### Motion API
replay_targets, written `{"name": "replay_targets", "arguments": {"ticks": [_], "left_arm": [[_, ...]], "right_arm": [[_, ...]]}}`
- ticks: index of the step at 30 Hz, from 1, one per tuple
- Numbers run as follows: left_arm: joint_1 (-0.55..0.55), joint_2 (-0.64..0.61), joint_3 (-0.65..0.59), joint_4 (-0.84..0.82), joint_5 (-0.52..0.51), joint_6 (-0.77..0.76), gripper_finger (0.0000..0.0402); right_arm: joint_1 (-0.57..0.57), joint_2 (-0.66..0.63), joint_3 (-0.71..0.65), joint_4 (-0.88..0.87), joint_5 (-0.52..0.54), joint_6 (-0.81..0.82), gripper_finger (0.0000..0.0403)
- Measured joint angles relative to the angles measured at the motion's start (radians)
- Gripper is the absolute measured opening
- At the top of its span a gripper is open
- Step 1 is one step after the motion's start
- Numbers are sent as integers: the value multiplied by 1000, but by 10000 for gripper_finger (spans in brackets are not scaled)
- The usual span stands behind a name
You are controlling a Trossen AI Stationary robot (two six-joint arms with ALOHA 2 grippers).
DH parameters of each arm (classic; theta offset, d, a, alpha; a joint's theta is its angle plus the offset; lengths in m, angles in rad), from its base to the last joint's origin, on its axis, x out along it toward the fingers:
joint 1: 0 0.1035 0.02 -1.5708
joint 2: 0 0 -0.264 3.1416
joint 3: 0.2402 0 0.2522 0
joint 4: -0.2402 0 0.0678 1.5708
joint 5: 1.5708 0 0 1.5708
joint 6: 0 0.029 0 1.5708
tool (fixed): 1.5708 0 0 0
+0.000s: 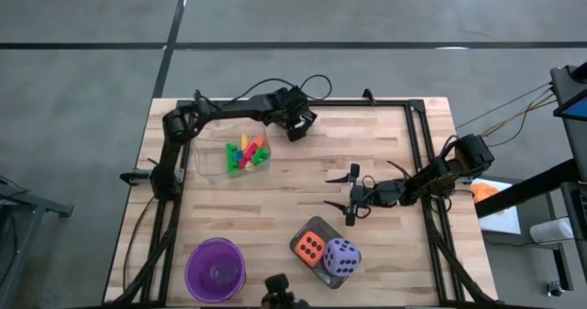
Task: Pick & Place Toys
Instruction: Put the blue playing card box into the black bin
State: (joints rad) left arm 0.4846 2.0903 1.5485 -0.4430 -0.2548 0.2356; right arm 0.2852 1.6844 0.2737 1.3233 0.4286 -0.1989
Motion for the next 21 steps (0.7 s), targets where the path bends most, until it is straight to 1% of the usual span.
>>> {"name": "replay_targets", "arguments": {"ticks": [4,5,7,10,14,17,21], "left_arm": [[21,0,-1,-3,-7,-24,63],[23,0,-1,-3,-7,-27,75],[24,0,-1,-3,-5,-30,116],[24,0,-1,-4,-3,-30,188],[23,0,-1,-17,-4,-30,262],[21,-1,-1,-40,-3,-31,299],[20,-24,-3,-64,-3,-33,326]], "right_arm": [[0,0,0,0,0,2,290],[0,0,0,0,0,2,290],[0,0,0,0,0,4,290],[0,0,0,0,0,5,290],[0,0,0,0,0,5,290],[0,0,0,0,0,5,290],[0,0,0,-4,0,5,290]]}}
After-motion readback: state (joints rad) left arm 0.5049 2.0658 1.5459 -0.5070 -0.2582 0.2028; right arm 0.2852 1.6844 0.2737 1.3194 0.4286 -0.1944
